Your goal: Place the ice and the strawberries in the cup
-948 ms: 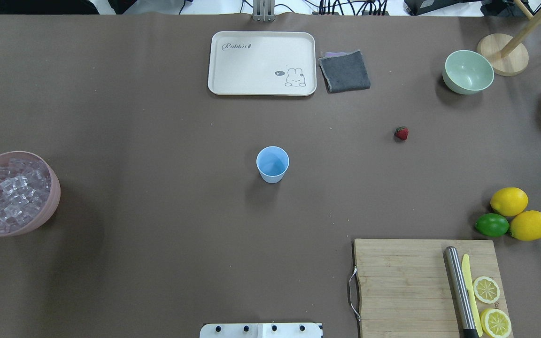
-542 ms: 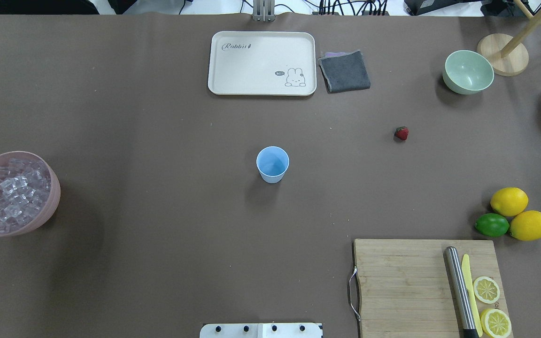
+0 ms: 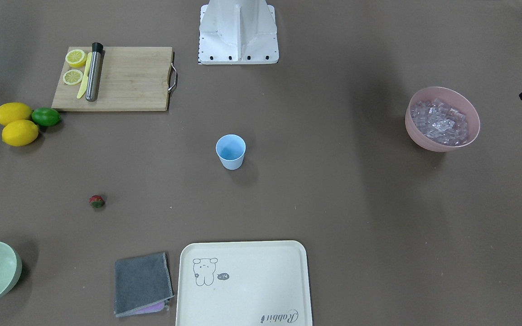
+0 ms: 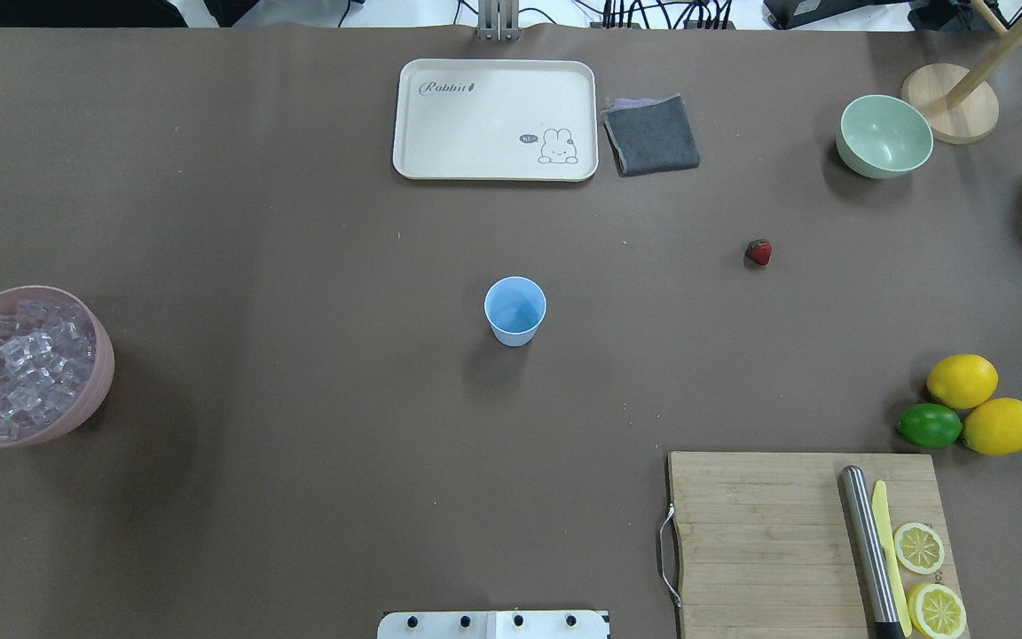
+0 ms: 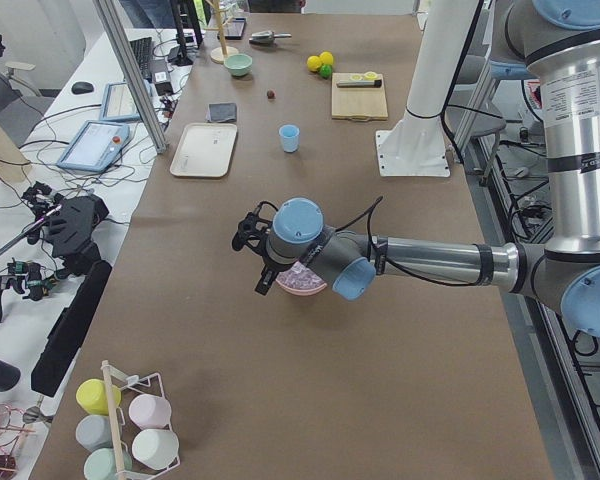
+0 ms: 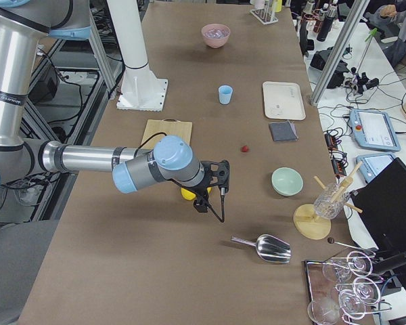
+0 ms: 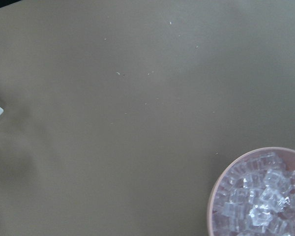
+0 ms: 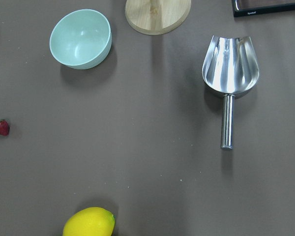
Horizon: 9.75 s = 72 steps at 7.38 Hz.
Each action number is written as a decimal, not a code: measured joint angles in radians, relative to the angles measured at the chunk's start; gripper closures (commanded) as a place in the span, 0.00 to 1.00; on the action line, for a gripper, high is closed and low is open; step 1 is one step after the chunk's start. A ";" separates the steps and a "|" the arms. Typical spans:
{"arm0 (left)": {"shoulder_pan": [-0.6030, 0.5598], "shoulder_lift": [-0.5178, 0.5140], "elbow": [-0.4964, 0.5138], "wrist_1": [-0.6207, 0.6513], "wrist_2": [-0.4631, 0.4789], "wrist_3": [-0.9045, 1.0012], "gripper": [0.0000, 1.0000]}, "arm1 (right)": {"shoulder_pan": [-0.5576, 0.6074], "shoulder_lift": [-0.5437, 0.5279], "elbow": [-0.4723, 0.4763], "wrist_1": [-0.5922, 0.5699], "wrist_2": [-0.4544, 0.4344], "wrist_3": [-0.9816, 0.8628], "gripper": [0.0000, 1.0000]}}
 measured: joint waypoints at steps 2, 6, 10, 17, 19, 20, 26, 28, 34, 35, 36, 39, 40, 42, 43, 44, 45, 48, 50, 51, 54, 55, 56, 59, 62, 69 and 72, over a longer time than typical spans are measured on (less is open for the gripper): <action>0.106 0.013 -0.003 -0.105 0.072 -0.217 0.02 | -0.046 0.012 0.014 0.001 -0.016 0.086 0.00; 0.369 0.016 -0.033 -0.171 0.371 -0.473 0.02 | -0.093 0.021 0.018 0.011 -0.074 0.131 0.00; 0.486 0.050 -0.036 -0.174 0.451 -0.519 0.02 | -0.096 0.022 0.016 0.013 -0.080 0.127 0.00; 0.518 0.007 -0.007 -0.175 0.483 -0.539 0.03 | -0.097 0.027 0.011 0.012 -0.090 0.123 0.00; 0.519 0.002 0.003 -0.176 0.482 -0.538 0.03 | -0.097 0.028 0.010 0.012 -0.091 0.123 0.00; 0.521 0.002 0.003 -0.176 0.482 -0.537 0.04 | -0.098 0.028 0.010 0.012 -0.092 0.123 0.00; 0.560 0.016 0.007 -0.201 0.483 -0.530 0.52 | -0.100 0.028 0.009 0.012 -0.099 0.123 0.00; 0.559 0.018 0.008 -0.205 0.482 -0.525 0.72 | -0.100 0.028 0.009 0.012 -0.099 0.123 0.00; 0.542 0.020 -0.010 -0.205 0.470 -0.523 1.00 | -0.101 0.028 0.009 0.012 -0.099 0.123 0.00; 0.537 0.019 -0.020 -0.205 0.462 -0.523 1.00 | -0.101 0.028 0.009 0.012 -0.098 0.123 0.00; 0.518 0.013 -0.026 -0.204 0.433 -0.523 1.00 | -0.100 0.028 0.009 0.012 -0.098 0.123 0.00; 0.423 -0.061 -0.035 -0.203 0.316 -0.548 1.00 | -0.100 0.028 0.009 0.012 -0.098 0.123 0.00; 0.417 -0.117 -0.036 -0.199 0.308 -0.611 1.00 | -0.100 0.028 0.009 0.012 -0.099 0.123 0.00; 0.459 -0.250 -0.032 -0.193 0.312 -0.797 1.00 | -0.100 0.028 0.009 0.012 -0.099 0.123 0.00; 0.501 -0.317 -0.027 -0.176 0.333 -0.870 1.00 | -0.100 0.028 0.009 0.012 -0.098 0.122 0.00; 0.553 -0.399 -0.024 -0.122 0.384 -0.933 1.00 | -0.101 0.028 0.009 0.012 -0.097 0.122 0.00; 0.620 -0.493 -0.023 -0.033 0.459 -0.984 1.00 | -0.101 0.028 0.009 0.012 -0.097 0.122 0.00; 0.806 -0.739 0.006 0.226 0.684 -1.077 1.00 | -0.101 0.028 0.007 0.012 -0.098 0.123 0.00; 0.883 -0.865 0.100 0.262 0.796 -1.133 1.00 | -0.102 0.028 0.007 0.012 -0.097 0.122 0.00; 0.911 -0.917 0.153 0.266 0.842 -1.154 1.00 | -0.103 0.028 0.005 0.012 -0.096 0.122 0.00; 0.949 -0.983 0.236 0.266 0.920 -1.177 0.76 | -0.110 0.029 0.000 0.012 -0.095 0.123 0.00; 0.958 -0.988 0.245 0.264 0.935 -1.174 0.16 | -0.110 0.029 -0.002 0.012 -0.095 0.123 0.00; 0.963 -0.988 0.246 0.261 0.939 -1.160 0.03 | -0.111 0.030 -0.005 0.012 -0.095 0.123 0.00; 0.966 -0.954 0.194 0.262 0.935 -1.103 0.02 | -0.111 0.031 -0.008 0.012 -0.096 0.124 0.00; 0.962 -0.875 0.095 0.286 0.903 -1.080 0.01 | -0.111 0.033 -0.009 0.012 -0.095 0.122 0.00; 0.560 -0.513 -0.357 0.791 0.509 -0.446 0.01 | -0.115 0.040 -0.026 0.012 -0.109 0.122 0.00; 0.389 -0.273 -0.372 0.722 0.420 -0.097 0.01 | -0.115 0.041 -0.027 0.013 -0.113 0.121 0.00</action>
